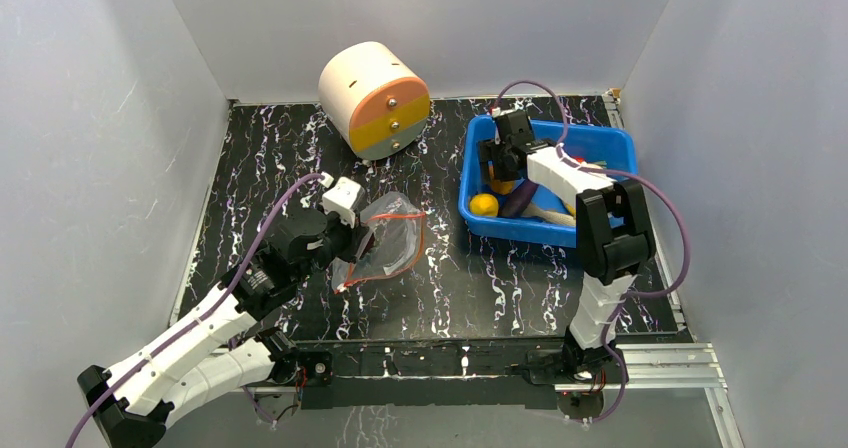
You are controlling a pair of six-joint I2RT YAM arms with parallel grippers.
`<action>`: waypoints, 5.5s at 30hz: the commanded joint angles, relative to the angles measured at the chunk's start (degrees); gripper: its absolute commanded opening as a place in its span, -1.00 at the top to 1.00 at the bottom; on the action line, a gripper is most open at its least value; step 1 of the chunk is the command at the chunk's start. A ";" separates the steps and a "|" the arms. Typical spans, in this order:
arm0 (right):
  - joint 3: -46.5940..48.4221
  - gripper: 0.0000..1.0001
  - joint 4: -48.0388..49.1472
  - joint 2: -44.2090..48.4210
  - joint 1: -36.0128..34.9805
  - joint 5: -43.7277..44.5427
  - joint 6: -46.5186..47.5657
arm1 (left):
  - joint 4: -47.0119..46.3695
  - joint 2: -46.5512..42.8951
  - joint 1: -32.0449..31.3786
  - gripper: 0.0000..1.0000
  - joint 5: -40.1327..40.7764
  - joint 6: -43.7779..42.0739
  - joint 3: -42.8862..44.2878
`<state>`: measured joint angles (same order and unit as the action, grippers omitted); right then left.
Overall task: Place the food in the zip-top bag and seal the zipper
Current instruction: Pick up the fake fruit from the bin, then place the fake fruit in the zipper food storage bag, then pick up the fake fruit from the bin.
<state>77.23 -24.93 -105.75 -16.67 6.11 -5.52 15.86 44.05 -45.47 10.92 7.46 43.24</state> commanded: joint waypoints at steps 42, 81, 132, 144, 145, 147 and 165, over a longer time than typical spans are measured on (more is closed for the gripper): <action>1.23 0.20 -7.85 12.17 -0.40 2.06 -10.47 | -1.42 -1.53 0.21 1.00 3.94 1.48 -1.06; -11.49 0.18 1.93 35.09 -36.59 -18.60 -30.67 | -6.56 4.87 0.21 1.00 -0.29 10.41 0.43; -0.78 -0.51 -1.25 27.98 -34.53 -5.15 -21.42 | -1.49 4.72 0.22 1.00 0.35 8.98 2.87; -3.14 -0.36 1.49 29.32 -22.33 1.31 -19.53 | -2.97 2.59 0.23 1.00 -2.68 4.52 1.58; -3.49 -0.35 1.84 29.22 -20.97 2.00 -19.41 | -3.00 2.12 0.21 1.00 -2.92 3.90 1.32; -4.07 -0.31 2.56 28.93 -18.17 3.87 -18.53 | -2.96 1.56 0.21 1.00 -3.91 2.61 1.26; -15.99 -0.06 9.01 25.16 4.66 15.46 -26.81 | 1.36 -2.66 0.25 1.00 -6.59 -4.14 -0.95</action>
<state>62.22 -22.85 -80.40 -16.82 18.94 -30.09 16.25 41.93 -45.47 3.25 4.84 42.76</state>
